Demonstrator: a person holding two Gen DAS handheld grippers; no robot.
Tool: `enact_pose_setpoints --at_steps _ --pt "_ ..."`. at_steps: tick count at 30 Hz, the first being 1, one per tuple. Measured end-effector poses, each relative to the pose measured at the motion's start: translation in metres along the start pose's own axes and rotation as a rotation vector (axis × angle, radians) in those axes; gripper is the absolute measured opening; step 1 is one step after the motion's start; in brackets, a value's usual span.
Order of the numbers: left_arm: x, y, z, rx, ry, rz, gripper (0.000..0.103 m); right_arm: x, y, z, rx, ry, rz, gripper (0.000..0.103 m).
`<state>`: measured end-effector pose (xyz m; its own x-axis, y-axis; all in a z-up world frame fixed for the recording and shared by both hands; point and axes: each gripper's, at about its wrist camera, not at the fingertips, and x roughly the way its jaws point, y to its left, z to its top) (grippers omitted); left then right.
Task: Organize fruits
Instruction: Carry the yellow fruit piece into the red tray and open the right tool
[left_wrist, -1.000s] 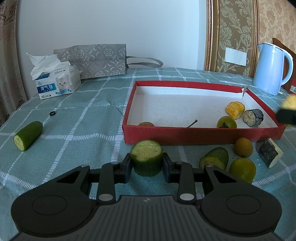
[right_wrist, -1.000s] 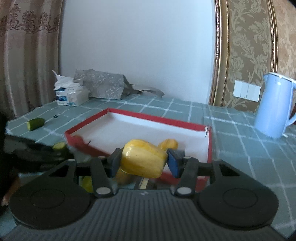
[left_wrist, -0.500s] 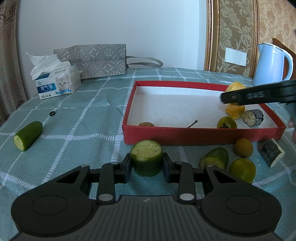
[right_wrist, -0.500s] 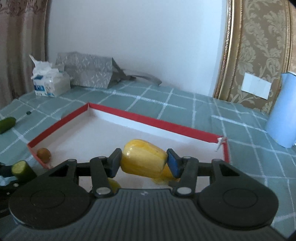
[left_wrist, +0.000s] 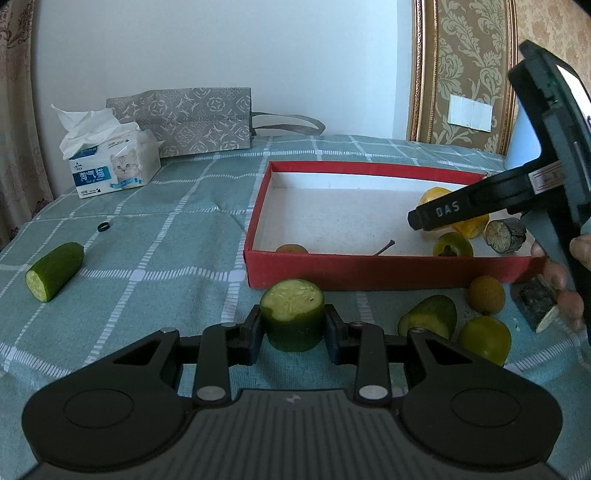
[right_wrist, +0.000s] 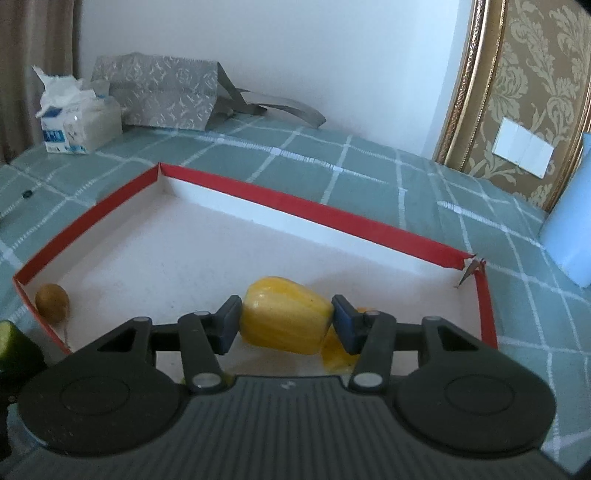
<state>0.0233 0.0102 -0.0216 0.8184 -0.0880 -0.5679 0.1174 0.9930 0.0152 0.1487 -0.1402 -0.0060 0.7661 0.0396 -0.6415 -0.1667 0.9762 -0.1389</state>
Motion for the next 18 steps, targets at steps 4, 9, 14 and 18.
enact_pose_setpoints --at_steps 4,9,14,18 --pt "0.0 0.0 0.0 0.001 0.0 0.0 0.033 0.002 0.006 0.002 -0.02 0.014 0.003 0.068" --pt "0.0 0.0 0.0 0.0 0.0 0.0 0.033 -0.017 0.004 0.0 -0.031 -0.084 -0.039 0.087" --pt "0.0 0.0 0.0 -0.001 0.0 -0.001 0.033 -0.064 -0.021 -0.009 0.052 -0.21 -0.03 0.099" --pt "0.0 0.0 0.0 -0.001 0.0 -0.001 0.033 -0.104 -0.05 -0.043 0.119 -0.314 -0.051 0.103"
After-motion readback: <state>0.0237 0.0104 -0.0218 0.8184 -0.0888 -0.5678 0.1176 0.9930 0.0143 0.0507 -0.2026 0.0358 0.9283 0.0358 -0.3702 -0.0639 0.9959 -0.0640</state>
